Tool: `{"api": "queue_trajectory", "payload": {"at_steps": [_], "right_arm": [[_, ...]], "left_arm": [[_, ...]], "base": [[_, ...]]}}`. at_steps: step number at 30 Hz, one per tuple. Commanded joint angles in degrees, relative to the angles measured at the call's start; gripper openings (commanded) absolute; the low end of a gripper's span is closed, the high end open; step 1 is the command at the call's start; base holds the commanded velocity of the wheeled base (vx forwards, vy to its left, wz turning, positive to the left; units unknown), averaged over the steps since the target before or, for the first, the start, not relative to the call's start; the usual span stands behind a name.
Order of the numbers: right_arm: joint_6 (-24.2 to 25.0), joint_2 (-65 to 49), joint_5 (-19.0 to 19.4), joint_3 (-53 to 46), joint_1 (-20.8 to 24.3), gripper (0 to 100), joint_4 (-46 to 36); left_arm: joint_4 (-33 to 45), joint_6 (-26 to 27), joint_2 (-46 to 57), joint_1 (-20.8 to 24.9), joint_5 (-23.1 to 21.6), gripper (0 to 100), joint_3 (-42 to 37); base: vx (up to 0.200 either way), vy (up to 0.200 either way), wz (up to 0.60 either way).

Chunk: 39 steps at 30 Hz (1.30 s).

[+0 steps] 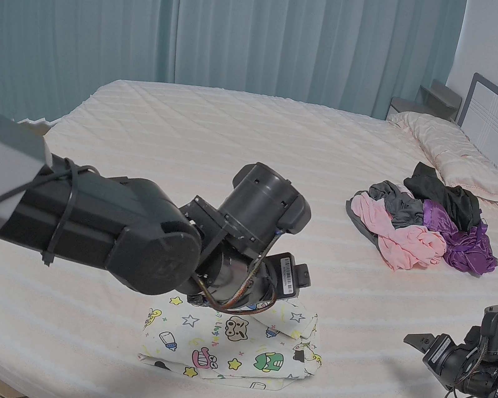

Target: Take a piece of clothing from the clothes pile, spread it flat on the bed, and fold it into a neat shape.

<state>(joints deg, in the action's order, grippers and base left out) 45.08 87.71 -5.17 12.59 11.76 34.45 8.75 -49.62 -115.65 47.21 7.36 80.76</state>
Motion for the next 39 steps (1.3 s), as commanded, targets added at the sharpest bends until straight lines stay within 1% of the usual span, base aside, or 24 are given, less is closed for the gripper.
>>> {"api": "queue_trajectory", "payload": {"at_steps": [1, 2, 4, 5, 6, 7, 10, 12, 14, 15, 18, 20, 24, 32, 35, 36, 37, 39], "right_arm": [[-0.2, 0.1, 0.1, -0.1, 0.1, 100, 0.0], [-0.2, 0.1, 0.1, -0.2, 0.1, 100, 0.0], [-0.2, 0.1, 0.1, -0.2, 0.1, 100, 0.0], [-0.2, 0.2, 0.3, -0.2, 0.1, 100, 0.0], [-0.2, 0.2, 0.3, -0.2, 0.1, 100, 0.0], [0.0, 0.1, 0.2, -0.1, 0.0, 100, 0.0], [0.0, 0.2, 0.2, -0.2, 0.0, 100, 0.0], [0.1, 0.2, 0.4, -0.2, 0.0, 100, 0.0], [0.1, 0.2, 0.5, -0.2, 0.0, 100, 0.0], [0.0, 0.4, 0.6, -0.2, 0.1, 100, 0.0], [0.1, 0.4, 0.4, -0.2, 0.5, 100, -0.1], [0.1, 0.3, 0.2, -0.3, 0.5, 100, 0.0], [0.0, 0.3, 0.1, -0.3, 0.6, 100, -0.1], [0.2, -1.1, 0.6, -0.2, 0.6, 100, 0.0], [0.1, -2.8, 0.7, -0.2, 0.6, 100, -0.1], [0.1, -2.8, 0.7, -0.2, 0.6, 100, -0.1], [0.1, -3.2, 0.7, -0.2, 0.6, 100, -0.1], [0.2, -3.3, 0.7, -0.2, 0.6, 100, -0.1]], "left_arm": [[-0.3, 0.0, 2.9, -3.9, -0.2, 100, -7.0], [-0.8, -0.1, 3.9, -5.3, -0.3, 100, -9.2], [-1.1, -0.1, 4.1, -5.6, -0.4, 100, -9.8], [-5.3, -1.2, 6.4, -8.6, -2.2, 100, -16.1], [-5.3, -1.2, 6.4, -8.6, -2.2, 100, -16.1], [-8.6, -1.6, 8.2, -10.1, -3.6, 100, -21.3], [-12.0, -1.8, 9.8, -12.0, -4.9, 100, -27.5], [-13.2, -1.8, 10.3, -13.7, -5.9, 100, -30.9], [-13.4, -2.0, 10.3, -14.4, -6.4, 100, -31.6], [-13.6, -2.9, 10.4, -16.7, -9.2, 100, -34.2], [-13.9, -3.3, 11.9, -18.7, -10.9, 100, -37.3], [-13.9, -3.7, 12.5, -19.1, -11.5, 100, -38.8], [-13.9, -7.3, 11.9, -19.6, -11.7, 100, -39.4], [-14.0, -7.3, 10.0, -21.1, -12.2, 100, -40.3], [-14.0, -7.3, 10.2, -21.6, -14.5, 100, -40.2], [-14.0, -7.3, 10.2, -21.6, -14.5, 100, -40.2], [-14.0, -7.3, 10.8, -22.8, -16.9, 100, -40.2], [-14.0, -7.3, 12.0, -23.7, -19.0, 100, -40.2]], "base": [[0.0, 0.0, 0.0], [0.0, 0.0, 0.0], [0.0, 0.0, 0.0], [0.0, 0.0, 0.0], [0.0, 0.0, 0.0], [0.0, 0.0, 0.0], [-0.067, 0.0, 0.0], [-0.2, 0.0, 0.0], [-0.2, 0.0, 0.0], [-0.2, 0.0, 0.0], [0.0, 0.0, 0.0], [0.0, 0.0, 0.0], [0.0, 0.0, 0.0], [0.0, 0.0, 0.0], [0.0, 0.0, 0.0], [0.0, 0.0, 0.0], [0.0, 0.2, 0.0], [0.0, 0.2, 0.0]]}}
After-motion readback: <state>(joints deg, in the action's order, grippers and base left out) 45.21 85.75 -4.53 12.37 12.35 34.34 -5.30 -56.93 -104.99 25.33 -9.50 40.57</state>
